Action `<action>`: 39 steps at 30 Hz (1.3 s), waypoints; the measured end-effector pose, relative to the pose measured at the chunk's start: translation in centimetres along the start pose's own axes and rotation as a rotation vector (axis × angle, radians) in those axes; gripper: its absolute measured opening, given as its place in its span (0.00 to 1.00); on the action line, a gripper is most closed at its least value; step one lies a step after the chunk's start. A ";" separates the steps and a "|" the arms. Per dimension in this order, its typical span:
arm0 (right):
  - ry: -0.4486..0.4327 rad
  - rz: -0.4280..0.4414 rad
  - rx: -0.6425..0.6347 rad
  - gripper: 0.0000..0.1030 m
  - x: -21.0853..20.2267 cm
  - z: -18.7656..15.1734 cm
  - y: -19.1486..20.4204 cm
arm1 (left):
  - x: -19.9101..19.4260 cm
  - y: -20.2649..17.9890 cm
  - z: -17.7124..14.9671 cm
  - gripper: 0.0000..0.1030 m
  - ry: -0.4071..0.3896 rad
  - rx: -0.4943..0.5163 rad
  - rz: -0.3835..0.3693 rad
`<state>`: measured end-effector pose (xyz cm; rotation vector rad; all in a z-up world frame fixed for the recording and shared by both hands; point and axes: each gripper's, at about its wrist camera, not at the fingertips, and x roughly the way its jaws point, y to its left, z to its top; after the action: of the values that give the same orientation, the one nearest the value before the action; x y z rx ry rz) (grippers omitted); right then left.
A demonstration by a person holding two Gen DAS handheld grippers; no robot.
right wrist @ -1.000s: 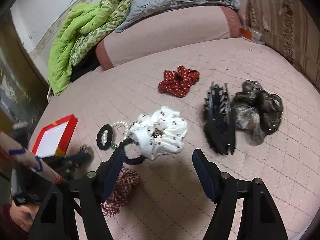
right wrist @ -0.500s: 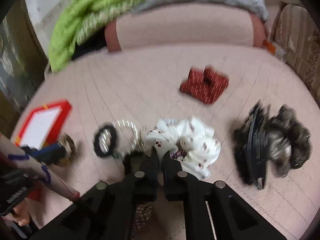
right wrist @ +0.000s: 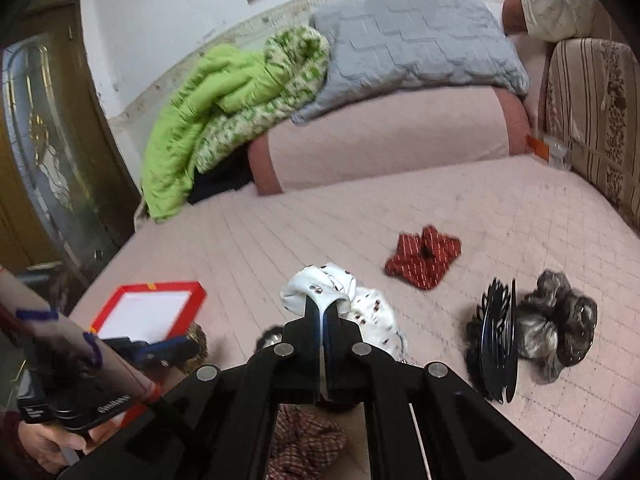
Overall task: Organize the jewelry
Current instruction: 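Close left tool on leopard scrunchie while right tool closes on white scrunchie, then carry both scrunchies into the red-rimmed tray and open both tools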
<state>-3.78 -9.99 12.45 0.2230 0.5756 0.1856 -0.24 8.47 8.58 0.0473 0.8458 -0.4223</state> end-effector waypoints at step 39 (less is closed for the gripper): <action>0.109 0.230 -0.101 0.02 5.9 -0.6 12.6 | -5.0 14.4 -0.7 0.05 -0.058 -0.226 0.197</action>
<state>-0.69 3.62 12.21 0.1815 0.6467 0.4511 1.81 23.53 9.94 -0.0899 0.8187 -0.1405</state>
